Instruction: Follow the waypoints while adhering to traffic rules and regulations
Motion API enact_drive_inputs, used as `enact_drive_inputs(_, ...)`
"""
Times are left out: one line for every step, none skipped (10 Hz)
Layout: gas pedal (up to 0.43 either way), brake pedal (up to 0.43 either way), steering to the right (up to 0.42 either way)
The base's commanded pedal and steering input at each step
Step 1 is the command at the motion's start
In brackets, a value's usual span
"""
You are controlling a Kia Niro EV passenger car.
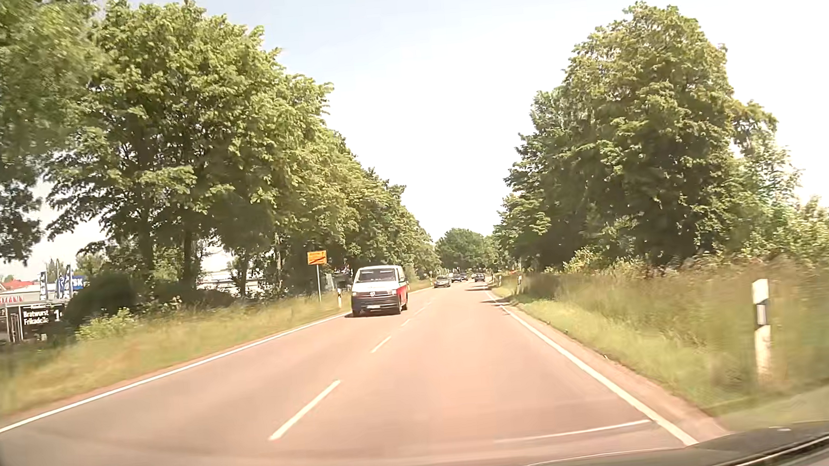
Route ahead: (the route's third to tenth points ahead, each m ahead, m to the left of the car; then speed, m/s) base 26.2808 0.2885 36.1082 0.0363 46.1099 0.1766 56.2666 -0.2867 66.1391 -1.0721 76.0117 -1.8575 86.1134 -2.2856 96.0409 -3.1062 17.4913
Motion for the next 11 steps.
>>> enact_drive_inputs(0.331,0.000,0.005)
enact_drive_inputs(0.331,0.000,0.005)
enact_drive_inputs(0.331,0.000,0.005)
enact_drive_inputs(0.331,0.000,0.005)
enact_drive_inputs(0.331,0.000,0.005)
enact_drive_inputs(0.331,0.000,0.006)
enact_drive_inputs(0.319,0.000,0.006)
enact_drive_inputs(0.319,0.000,0.006)
enact_drive_inputs(0.319,0.000,0.006)
enact_drive_inputs(0.311,0.000,0.005)
enact_drive_inputs(0.311,0.000,0.005)
